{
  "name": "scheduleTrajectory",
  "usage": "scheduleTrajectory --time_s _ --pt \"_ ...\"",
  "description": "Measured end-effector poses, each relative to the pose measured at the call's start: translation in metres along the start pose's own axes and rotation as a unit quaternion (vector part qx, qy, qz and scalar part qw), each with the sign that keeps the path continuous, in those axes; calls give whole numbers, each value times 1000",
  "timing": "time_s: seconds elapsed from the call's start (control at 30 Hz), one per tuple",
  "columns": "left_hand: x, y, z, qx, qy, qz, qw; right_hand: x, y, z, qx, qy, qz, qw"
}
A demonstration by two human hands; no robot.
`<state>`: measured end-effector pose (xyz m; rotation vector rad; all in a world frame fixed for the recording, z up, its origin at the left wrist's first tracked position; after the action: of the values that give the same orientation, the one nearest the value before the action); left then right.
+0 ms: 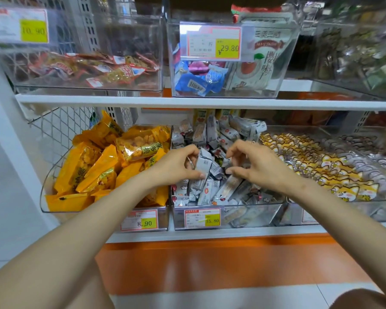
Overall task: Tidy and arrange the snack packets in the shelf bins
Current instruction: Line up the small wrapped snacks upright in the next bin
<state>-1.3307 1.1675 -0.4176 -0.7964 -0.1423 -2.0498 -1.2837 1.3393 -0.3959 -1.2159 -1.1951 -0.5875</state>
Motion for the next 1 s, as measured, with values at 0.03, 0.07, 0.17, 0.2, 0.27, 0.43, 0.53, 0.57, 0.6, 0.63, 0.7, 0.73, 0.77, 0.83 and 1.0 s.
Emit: scheduleTrajectory --time_s 0.03,0.07,0.17,0.2,0.27,0.43,0.53,0.57,0.6,0.63,0.7,0.73,0.77,0.83,1.0 --pt "1 1 1 -1 19 5 1000 -2 1 -3 -14 -35 -6 999" --pt "0 1 3 -3 37 9 999 -3 2 -6 -30 -73 -13 997" --pt "-5 2 10 -20 63 11 998 -8 4 -16 -66 -151 -40 986" --pt "-8 2 13 -28 71 11 997 -9 4 -18 -65 -161 -40 984" --pt "-12 1 17 -42 93 11 995 -10 3 -19 -66 -186 -26 980" --pt "-8 -6 15 -23 46 39 998 11 3 7 -175 -284 49 942" --pt "-29 -8 16 -27 -36 -139 989 22 14 25 -222 -363 100 899" --pt "-41 -6 16 -22 -72 -212 974 23 19 30 -231 -370 112 893" --pt "-51 -4 15 -15 -111 -268 957 22 23 35 -240 -376 125 886" --pt "-58 -4 14 -6 -151 -305 940 21 27 39 -248 -380 135 881" --pt "-64 -5 11 9 -211 -339 917 21 32 44 -260 -381 146 875" --pt "-65 -6 9 15 -226 -346 910 22 33 43 -260 -376 145 877" --pt "-66 -7 7 19 -239 -349 906 23 34 42 -255 -368 141 883" --pt "-65 -10 3 20 -257 -346 902 22 34 38 -241 -352 125 896" --pt "-59 -17 2 38 -232 -330 914 18 31 31 -222 -348 104 905"
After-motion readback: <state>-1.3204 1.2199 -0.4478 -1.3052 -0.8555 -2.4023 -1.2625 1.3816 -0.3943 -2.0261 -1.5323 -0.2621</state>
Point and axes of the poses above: each hand's wrist, its own y-axis away from the middle knuckle, its own x-axis out of the back of the hand, z = x × y, the point moved 5 cm from there along -y, towards the middle knuckle, and after that the axes turned 15 degrees about y, right-handed, at the moved point
